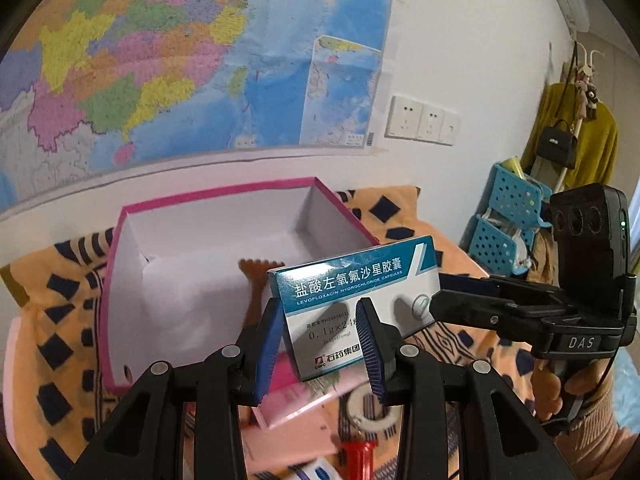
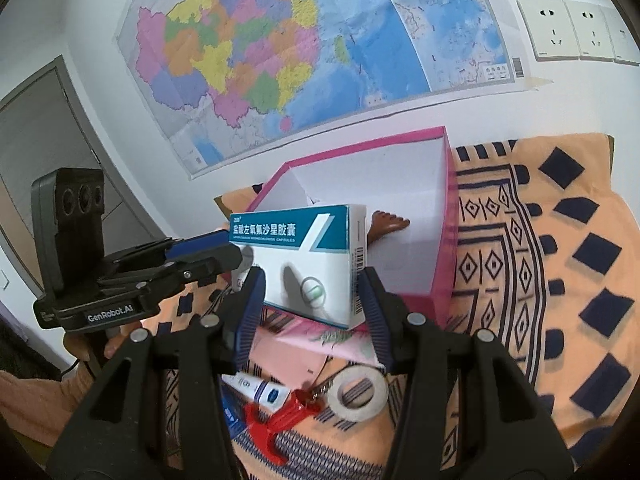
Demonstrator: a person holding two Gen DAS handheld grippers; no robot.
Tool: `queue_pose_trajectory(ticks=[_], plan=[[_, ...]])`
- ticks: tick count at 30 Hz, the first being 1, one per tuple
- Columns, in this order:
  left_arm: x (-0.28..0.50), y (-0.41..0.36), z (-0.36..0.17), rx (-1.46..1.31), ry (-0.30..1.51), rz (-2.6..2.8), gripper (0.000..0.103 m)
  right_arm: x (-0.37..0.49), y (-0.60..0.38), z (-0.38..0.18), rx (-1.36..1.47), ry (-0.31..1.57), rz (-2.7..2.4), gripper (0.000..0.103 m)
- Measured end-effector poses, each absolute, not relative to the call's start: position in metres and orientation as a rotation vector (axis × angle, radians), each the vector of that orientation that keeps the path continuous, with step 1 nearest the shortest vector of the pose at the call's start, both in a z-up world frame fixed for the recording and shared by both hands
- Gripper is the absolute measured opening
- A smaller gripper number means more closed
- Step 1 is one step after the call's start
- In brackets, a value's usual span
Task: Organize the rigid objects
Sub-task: 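Carry the medicine box into the pink box and open the right tool, then move the right tool back toward the red corkscrew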
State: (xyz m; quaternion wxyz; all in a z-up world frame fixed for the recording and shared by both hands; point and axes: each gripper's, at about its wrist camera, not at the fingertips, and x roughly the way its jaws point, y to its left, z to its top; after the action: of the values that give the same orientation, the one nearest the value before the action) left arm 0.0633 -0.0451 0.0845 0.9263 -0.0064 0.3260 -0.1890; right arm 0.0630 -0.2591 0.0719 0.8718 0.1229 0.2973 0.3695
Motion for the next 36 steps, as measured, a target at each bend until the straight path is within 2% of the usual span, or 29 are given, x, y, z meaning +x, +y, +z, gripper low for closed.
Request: queue_pose_trajectory(ticks=[22, 31, 36], plan=[[0.136, -0.045, 0.039, -0.094, 0.875, -0.352, 0.037, 0.123, -0.249, 0.057, 0.293, 0.716, 0.673, 0.051], [0.092, -0.027, 0.051, -0.071, 0.749, -0.36, 0.039, 0.076, -0.25, 0.061, 0.236, 0.638, 0.756, 0.051], [0.053, -0.021, 0.055, -0.043, 0.704, -0.428, 0.041, 0.044, -0.244, 0.039, 0.239, 0.701, 0.855, 0.051]])
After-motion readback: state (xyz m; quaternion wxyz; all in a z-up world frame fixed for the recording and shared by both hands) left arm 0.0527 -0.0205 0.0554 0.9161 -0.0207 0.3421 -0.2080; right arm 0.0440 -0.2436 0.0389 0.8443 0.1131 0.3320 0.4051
